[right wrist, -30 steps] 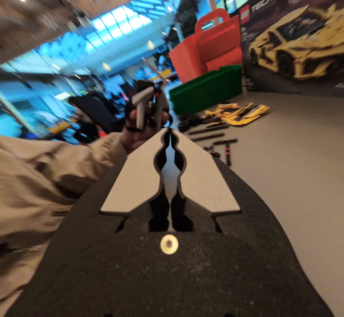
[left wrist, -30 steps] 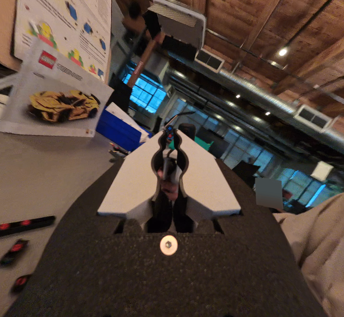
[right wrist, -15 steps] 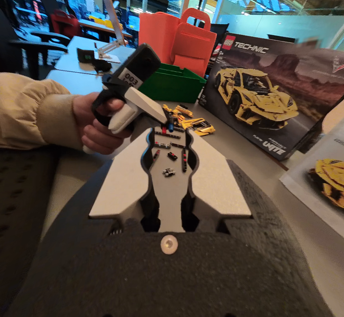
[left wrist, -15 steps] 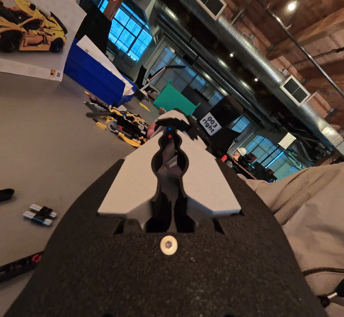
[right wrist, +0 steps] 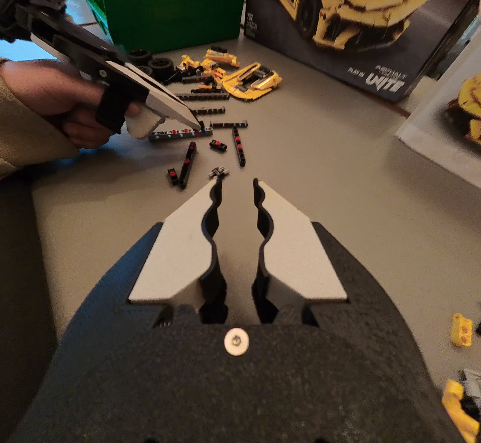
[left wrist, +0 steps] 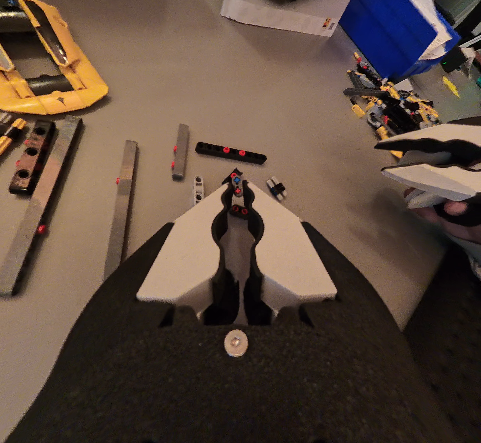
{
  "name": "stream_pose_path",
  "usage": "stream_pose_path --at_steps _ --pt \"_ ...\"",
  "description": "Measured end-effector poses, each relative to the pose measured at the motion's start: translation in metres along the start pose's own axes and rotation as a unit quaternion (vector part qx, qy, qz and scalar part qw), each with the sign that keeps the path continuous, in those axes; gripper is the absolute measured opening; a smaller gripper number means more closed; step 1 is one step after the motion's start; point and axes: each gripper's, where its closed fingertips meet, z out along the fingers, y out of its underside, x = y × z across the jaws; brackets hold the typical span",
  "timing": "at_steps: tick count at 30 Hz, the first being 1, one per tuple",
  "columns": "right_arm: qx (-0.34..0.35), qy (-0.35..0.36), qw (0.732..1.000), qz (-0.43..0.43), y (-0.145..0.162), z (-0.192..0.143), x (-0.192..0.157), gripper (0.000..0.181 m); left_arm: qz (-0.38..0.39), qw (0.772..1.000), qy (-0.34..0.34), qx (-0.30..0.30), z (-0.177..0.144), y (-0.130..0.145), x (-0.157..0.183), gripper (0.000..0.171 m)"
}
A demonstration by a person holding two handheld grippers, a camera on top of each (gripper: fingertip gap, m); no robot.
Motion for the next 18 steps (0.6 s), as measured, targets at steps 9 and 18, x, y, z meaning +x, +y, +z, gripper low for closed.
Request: stream_pose_path --at_steps 9,18 --pt "-0.007 -0.033 0.998 0.058 0.005 0.001 -0.001 0.021 0.020 0.998 -0.041 -0.046 0.006 0.016 -0.011 0.007" --pt "0.003 -0.046 0.996 0.075 0.003 0.000 -0.001 0.021 0.046 0.998 -0.030 0.035 -0.016 -0.008 -0.009 0.029"
